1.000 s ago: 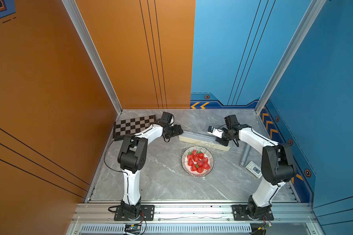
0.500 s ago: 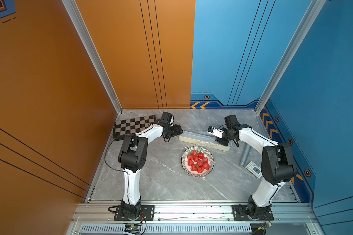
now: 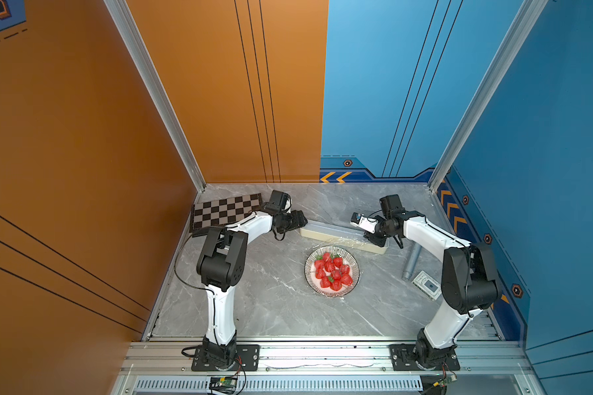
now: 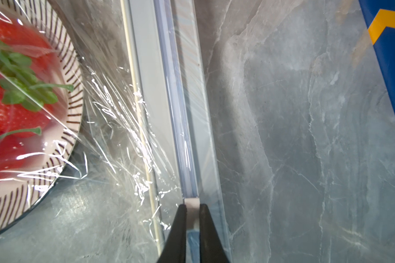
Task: Wrap the plate with plastic wrap
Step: Tear off the plastic wrap from the plastic wrap cutting box.
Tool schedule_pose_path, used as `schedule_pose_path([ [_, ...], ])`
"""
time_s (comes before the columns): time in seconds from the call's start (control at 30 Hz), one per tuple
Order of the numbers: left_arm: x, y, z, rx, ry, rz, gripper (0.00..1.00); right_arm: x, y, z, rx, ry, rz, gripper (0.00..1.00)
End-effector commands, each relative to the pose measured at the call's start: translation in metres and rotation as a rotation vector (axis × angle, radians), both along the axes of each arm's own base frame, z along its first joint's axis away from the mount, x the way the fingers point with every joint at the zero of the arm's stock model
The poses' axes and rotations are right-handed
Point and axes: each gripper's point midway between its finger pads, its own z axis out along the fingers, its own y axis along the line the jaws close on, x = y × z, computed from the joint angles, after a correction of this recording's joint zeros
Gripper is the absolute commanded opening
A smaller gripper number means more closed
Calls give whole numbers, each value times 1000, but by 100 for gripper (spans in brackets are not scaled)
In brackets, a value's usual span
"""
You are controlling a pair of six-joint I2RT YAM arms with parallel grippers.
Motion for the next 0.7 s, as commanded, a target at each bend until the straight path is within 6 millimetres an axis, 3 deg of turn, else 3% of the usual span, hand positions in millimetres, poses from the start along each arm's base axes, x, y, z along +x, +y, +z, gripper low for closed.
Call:
schedule_pose_path([
  [0.0, -35, 51, -65, 196, 185, 65, 77, -29, -42, -26, -115, 126, -92, 7],
  [0.67, -35, 60, -71, 204, 205, 86, 76, -40, -81, -23, -129, 123, -185, 7],
])
